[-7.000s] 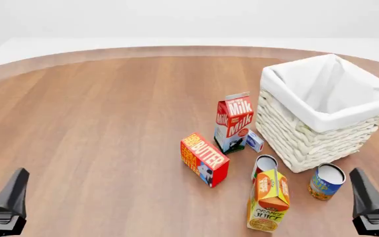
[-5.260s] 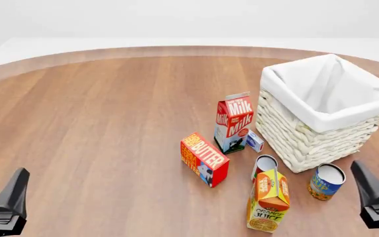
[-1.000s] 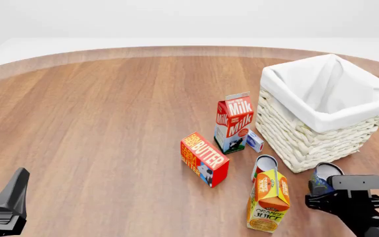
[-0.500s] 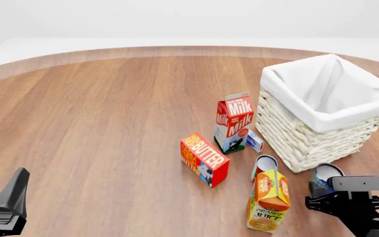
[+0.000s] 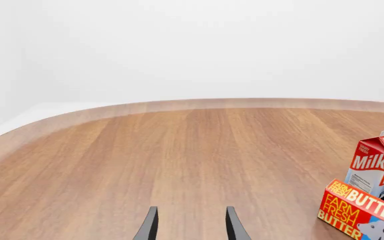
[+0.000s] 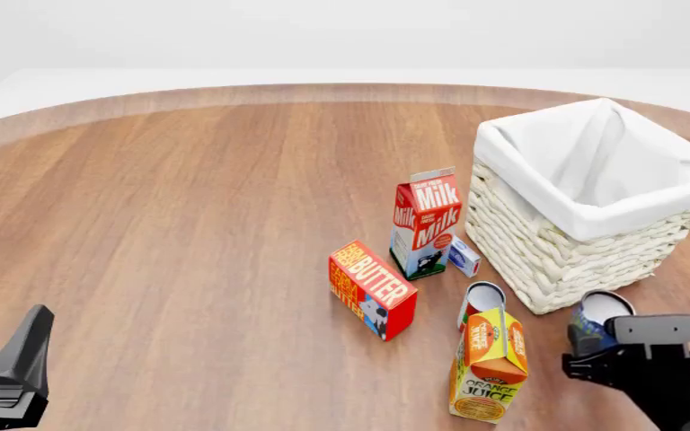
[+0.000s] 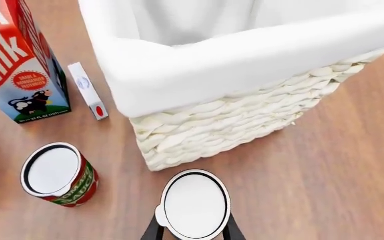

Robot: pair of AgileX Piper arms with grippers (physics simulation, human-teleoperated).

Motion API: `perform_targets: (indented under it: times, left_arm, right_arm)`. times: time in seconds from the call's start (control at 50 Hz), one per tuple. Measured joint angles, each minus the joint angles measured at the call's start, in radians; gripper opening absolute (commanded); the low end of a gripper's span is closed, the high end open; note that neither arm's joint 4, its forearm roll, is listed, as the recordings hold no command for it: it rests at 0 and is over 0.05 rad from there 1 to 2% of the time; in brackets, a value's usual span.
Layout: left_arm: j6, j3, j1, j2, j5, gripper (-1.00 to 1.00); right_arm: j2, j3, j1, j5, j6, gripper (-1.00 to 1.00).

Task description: Pick up the alphabet soup, and put it in the basket.

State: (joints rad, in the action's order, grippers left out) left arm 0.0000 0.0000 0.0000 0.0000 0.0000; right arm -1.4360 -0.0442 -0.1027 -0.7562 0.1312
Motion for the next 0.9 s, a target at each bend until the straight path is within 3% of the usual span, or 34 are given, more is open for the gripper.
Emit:
perform_targets:
  times: [0.9]
  left_arm:
    - [0.000, 0.000, 0.000, 0.000, 0.000, 1.00]
  right_arm:
    - [0.311, -0.065, 0.005, 0.296, 0.015, -1.00]
